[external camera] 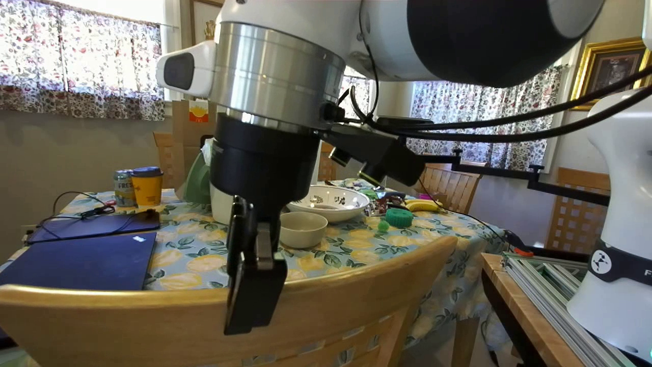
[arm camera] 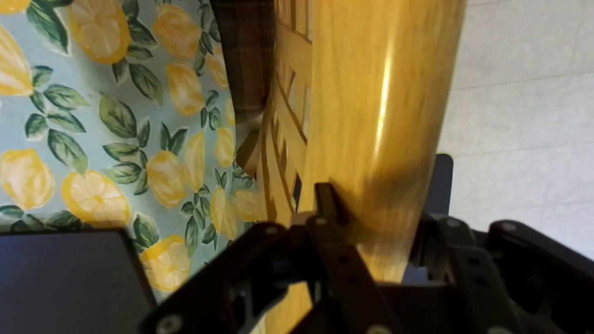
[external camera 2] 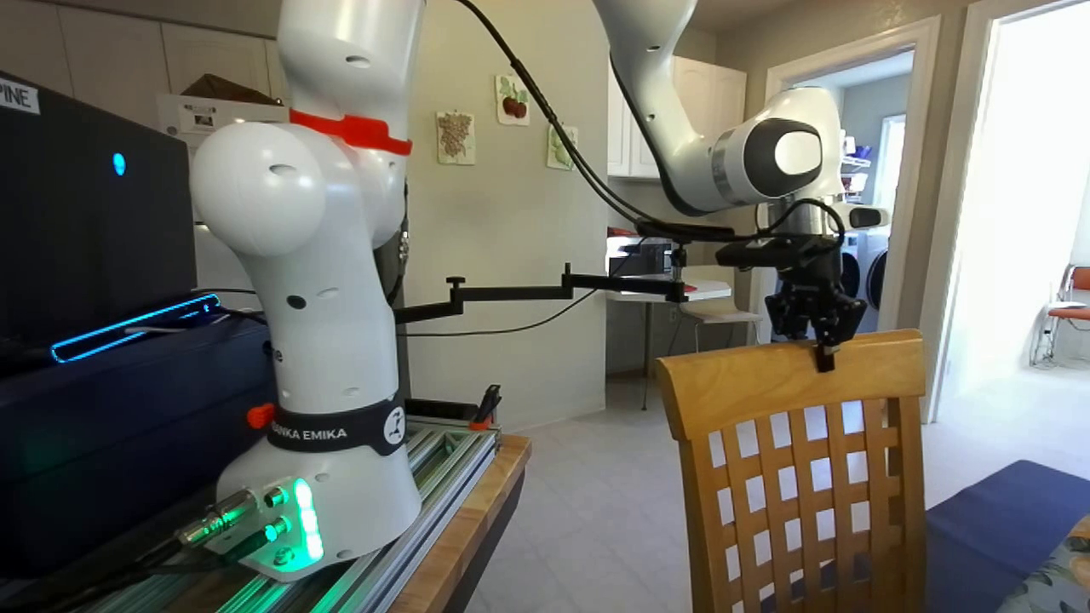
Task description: Pull out the chair
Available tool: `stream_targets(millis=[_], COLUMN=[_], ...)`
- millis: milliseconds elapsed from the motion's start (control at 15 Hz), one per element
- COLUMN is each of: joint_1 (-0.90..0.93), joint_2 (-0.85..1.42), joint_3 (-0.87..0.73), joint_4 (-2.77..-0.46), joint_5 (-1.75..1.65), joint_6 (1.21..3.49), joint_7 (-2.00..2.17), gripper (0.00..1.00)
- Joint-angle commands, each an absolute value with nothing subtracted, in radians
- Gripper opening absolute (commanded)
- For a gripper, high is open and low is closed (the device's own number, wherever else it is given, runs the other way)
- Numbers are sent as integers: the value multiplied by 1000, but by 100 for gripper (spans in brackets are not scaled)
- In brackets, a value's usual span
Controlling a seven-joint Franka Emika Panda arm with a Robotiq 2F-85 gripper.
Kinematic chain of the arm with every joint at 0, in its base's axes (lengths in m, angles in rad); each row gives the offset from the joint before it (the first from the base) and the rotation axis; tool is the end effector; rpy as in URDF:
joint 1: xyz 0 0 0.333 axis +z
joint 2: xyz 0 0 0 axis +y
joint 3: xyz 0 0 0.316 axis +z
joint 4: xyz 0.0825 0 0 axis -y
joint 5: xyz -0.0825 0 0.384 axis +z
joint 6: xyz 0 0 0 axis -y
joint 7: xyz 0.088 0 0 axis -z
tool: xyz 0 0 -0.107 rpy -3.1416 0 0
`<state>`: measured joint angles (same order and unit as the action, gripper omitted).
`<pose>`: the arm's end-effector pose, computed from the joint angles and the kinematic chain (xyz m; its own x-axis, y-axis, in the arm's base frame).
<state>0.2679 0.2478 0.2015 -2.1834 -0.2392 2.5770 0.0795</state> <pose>0.5098 0.2615 0.2914 0.8267 0.5417 0.1520 0.5332 -0.8406 0.0957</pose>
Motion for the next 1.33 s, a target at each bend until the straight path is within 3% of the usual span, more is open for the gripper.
stream_targets(millis=[0, 1267], joint_1=[272, 272], joint_2=[251, 152], joint_3=[258, 351], joint_4=[-2229, -2422], joint_5=[-187, -155], joint_6=[2628, 2732], joint_7=[-50, -348], gripper=[8, 8])
